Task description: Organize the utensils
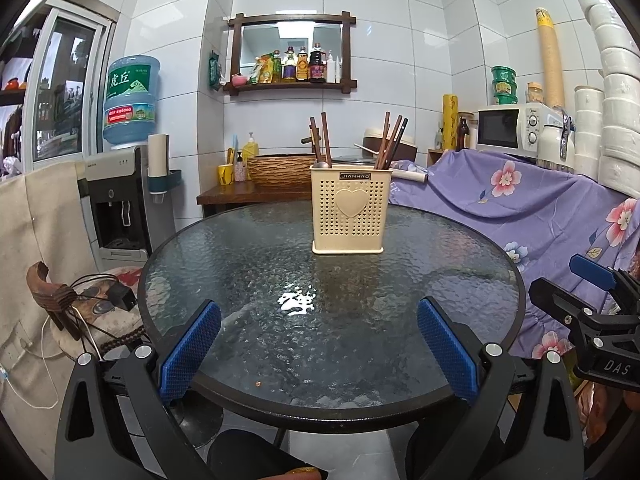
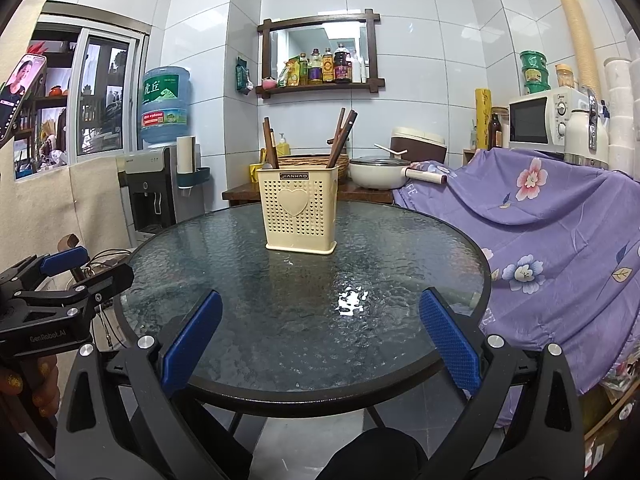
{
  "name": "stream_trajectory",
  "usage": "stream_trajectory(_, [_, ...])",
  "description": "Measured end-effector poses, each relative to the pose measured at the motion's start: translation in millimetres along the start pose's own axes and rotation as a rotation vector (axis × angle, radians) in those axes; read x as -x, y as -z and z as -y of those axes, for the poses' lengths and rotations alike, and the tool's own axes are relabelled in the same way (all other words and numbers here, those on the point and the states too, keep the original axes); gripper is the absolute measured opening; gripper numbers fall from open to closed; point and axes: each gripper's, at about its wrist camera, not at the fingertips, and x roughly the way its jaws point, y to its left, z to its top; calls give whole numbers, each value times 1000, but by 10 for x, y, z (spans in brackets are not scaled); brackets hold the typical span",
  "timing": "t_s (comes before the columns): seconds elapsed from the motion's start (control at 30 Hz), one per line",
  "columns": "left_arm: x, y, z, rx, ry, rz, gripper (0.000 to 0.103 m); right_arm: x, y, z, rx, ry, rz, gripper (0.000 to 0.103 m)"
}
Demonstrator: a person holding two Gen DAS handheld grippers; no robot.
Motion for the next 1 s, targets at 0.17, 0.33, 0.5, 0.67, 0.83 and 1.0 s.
stream_trajectory(0.17, [2, 0, -3, 3, -1, 1, 96, 2, 5, -8, 0, -1, -2, 97])
stream_trajectory(0.33, [9, 11, -15, 4, -3, 3, 96, 10, 5, -20, 1, -3, -4, 97])
stream_trajectory(0.5, [9, 10, -21, 5, -2, -1, 96, 7, -5, -20, 0, -2, -5, 97])
stream_trajectory(0.67, [4, 10, -11, 4, -4, 0, 96, 10, -5, -22, 0, -3, -6, 97])
stream_trajectory(0.83, [3, 10, -15, 3, -3, -1, 96, 9, -3, -25, 2, -3, -6, 97])
stream_trajectory(1.0, [5, 10, -19, 4, -4, -2, 96, 10, -4, -29, 1, -3, -6, 97])
